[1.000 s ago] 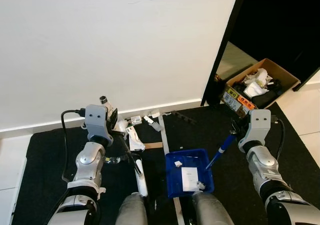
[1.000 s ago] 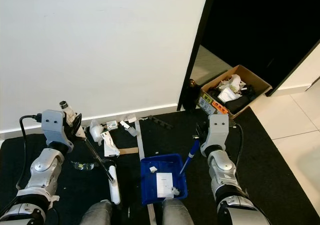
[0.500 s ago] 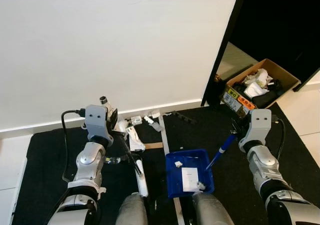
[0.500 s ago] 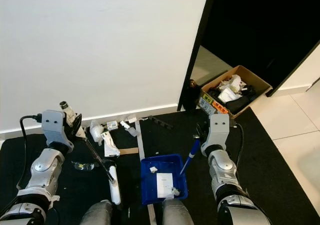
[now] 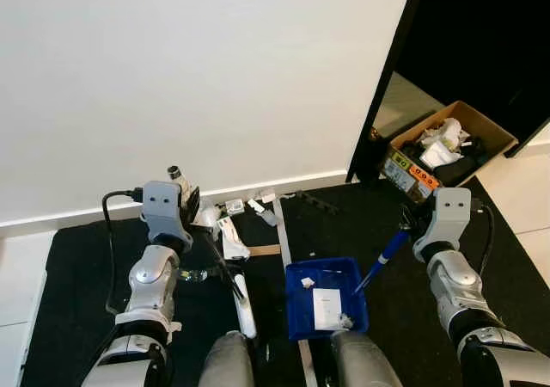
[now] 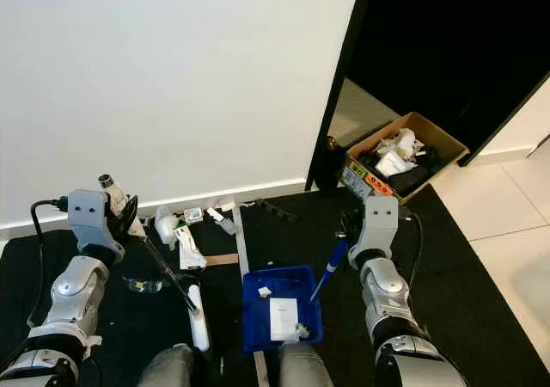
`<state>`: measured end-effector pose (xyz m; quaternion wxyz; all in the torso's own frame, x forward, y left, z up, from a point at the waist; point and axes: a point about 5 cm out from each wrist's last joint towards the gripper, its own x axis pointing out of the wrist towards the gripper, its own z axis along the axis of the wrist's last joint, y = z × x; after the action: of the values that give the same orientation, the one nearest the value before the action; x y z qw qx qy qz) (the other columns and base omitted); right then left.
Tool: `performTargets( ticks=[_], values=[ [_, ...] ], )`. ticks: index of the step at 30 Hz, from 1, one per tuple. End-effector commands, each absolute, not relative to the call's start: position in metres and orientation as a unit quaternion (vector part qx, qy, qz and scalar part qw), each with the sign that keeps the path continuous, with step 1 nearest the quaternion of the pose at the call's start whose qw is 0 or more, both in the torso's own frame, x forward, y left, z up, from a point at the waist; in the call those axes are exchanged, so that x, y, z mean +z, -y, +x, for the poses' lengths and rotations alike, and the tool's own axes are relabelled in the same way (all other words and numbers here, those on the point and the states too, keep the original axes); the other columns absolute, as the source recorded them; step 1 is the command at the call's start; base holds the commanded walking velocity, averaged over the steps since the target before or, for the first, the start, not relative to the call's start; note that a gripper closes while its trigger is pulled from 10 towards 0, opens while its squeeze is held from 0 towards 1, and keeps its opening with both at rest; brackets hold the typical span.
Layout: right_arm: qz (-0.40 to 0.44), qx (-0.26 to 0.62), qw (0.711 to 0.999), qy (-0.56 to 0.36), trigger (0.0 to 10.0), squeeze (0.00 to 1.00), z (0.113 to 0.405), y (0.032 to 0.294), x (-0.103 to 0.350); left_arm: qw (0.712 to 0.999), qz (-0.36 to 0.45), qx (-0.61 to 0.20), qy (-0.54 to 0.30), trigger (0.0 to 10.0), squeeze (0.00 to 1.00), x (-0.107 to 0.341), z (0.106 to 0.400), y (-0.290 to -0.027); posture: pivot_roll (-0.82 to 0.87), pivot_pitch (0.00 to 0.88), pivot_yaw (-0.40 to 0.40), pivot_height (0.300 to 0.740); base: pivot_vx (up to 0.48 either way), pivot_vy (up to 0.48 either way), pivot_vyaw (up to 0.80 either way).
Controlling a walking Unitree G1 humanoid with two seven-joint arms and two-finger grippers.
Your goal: Sweep floor
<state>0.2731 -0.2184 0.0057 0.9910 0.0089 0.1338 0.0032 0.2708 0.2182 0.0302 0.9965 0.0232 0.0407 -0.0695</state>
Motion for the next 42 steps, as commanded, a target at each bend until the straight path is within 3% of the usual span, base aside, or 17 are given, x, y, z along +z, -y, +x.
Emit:
performTargets(
  ticks=[1,42],
  values=[
    [0.022,-0.007,0.99,-0.136,10.0,0.0,0.2723,0.2206,0.0047,0.996,0.012,-0.07,-0.053,10.0,0.0,0.0239,0.2658,-0.2171,0.05,0.004,-0.011,0.74,0.0,0.0,0.0],
    [0.02,-0.005,0.99,-0.142,10.0,0.0,0.274,0.22,0.0047,0.995,0.018,-0.076,-0.065,10.0,0.0,0.02,0.2635,-0.2179,0.05,0.0,-0.007,0.74,0.0,0.0,0.0]
  ],
)
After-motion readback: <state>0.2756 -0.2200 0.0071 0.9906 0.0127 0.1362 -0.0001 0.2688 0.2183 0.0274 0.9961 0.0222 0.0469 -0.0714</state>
